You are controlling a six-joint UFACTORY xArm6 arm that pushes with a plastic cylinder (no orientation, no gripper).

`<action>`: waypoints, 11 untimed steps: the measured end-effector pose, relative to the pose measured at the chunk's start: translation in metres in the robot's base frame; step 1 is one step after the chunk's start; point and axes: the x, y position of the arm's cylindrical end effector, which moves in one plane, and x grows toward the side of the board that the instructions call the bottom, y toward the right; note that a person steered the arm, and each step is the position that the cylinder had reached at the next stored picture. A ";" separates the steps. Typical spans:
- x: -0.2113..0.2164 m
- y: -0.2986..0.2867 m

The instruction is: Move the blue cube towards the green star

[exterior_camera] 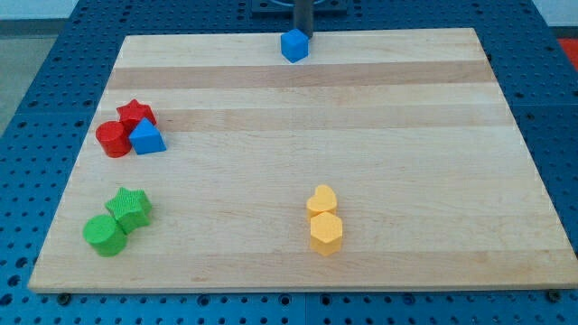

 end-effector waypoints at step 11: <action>0.241 -0.089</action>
